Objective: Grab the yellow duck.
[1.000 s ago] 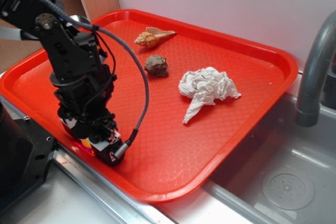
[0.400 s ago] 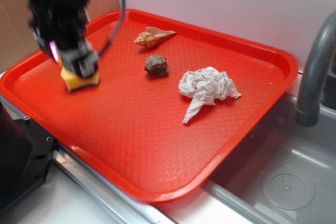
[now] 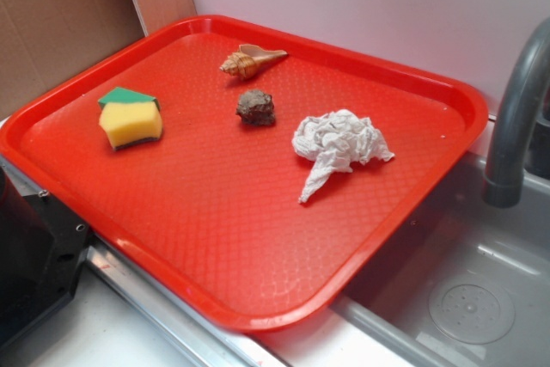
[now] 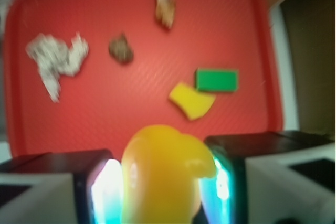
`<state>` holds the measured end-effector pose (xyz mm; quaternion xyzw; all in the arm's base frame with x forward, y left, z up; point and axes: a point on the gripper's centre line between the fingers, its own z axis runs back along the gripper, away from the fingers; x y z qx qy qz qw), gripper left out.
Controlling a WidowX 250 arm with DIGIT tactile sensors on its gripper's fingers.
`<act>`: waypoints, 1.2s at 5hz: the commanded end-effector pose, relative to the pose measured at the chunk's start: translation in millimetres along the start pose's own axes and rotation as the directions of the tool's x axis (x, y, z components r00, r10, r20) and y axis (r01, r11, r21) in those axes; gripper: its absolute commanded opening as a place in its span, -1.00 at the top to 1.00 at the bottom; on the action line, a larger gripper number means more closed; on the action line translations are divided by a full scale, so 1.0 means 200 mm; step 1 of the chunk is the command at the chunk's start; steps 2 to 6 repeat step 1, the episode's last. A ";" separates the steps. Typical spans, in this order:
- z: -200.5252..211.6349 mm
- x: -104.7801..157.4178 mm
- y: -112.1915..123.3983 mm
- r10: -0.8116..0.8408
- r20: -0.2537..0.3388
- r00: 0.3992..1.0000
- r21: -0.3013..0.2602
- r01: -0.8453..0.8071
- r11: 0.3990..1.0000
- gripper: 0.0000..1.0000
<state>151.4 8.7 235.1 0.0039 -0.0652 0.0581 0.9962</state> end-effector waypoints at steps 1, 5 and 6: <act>0.08 0.01 0.08 0.045 0.020 0.999 -0.005 -0.044 0.999 1.00; 0.08 0.01 0.08 0.045 0.020 0.999 -0.005 -0.044 0.999 1.00; 0.08 0.01 0.08 0.045 0.020 0.999 -0.005 -0.044 0.999 1.00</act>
